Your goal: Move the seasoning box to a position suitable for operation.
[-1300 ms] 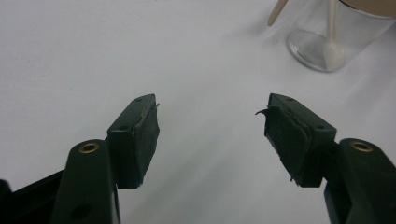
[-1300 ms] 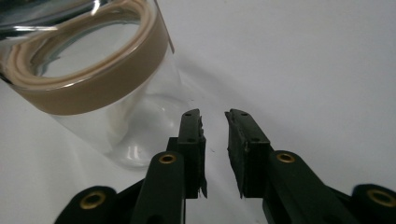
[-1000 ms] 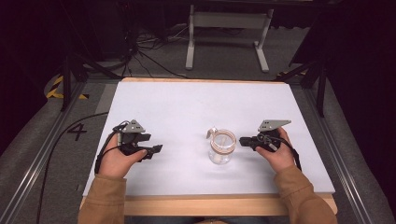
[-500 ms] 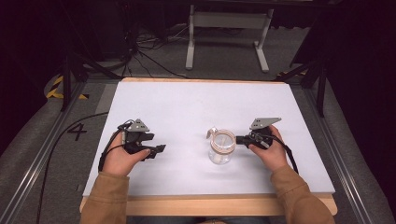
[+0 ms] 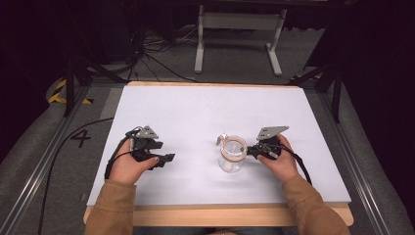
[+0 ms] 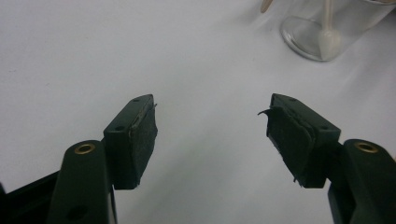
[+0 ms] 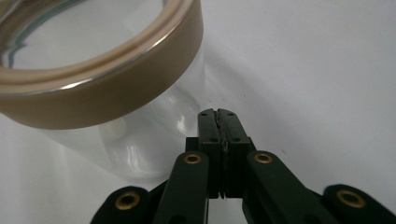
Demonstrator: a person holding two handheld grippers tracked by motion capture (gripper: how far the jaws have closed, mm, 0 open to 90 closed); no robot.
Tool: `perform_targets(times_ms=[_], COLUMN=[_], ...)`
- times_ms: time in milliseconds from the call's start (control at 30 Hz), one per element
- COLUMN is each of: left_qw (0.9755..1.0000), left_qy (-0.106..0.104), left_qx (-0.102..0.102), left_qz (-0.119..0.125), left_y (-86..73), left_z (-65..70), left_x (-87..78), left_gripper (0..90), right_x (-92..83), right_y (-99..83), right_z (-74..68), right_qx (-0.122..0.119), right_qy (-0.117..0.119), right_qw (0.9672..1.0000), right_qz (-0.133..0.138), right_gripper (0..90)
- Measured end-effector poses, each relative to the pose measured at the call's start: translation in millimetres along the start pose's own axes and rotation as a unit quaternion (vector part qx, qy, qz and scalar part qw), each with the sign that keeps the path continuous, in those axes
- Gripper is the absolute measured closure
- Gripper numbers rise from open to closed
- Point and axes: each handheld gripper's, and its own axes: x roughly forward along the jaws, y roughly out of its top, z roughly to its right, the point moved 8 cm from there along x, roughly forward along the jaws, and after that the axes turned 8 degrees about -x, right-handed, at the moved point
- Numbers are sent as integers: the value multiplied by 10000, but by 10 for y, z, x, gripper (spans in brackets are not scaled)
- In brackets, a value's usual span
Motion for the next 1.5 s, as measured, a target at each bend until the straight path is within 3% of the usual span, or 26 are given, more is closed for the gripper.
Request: perform_targets(times_ms=[267, 867, 1133, 1200, 1333, 1500], left_qw=[10000, 9999, 9998, 9997, 9985, 9964], left_qy=[-15, -64, -136, -223, -554, -790], left_qx=[-37, 68, 103, 92, -4, 94], left_qz=[-43, -43, -75, -76, 15, 307], left_y=[-5, 28, 76, 105, 213, 430], left_z=[-4, 24, 54, 82, 153, 225], left_x=[16, 52, 99, 120, 112, 93], left_gripper=[333, 333, 347, 371, 564, 722], right_x=[-22, -66, -56, -64, -210, -416], right_y=[0, 72, 78, 66, 36, 84], right_z=[-37, -387, -484, -486, -394, -227], right_qx=[-21, -314, -352, -318, -159, 104], right_qy=[-17, 279, 414, 451, 126, -57], right_qw=[9999, 9983, 9978, 9979, 9995, 9999], right_qz=[-123, -411, -381, -326, -241, -75], right_gripper=[900, 900, 900, 900, 900, 900])
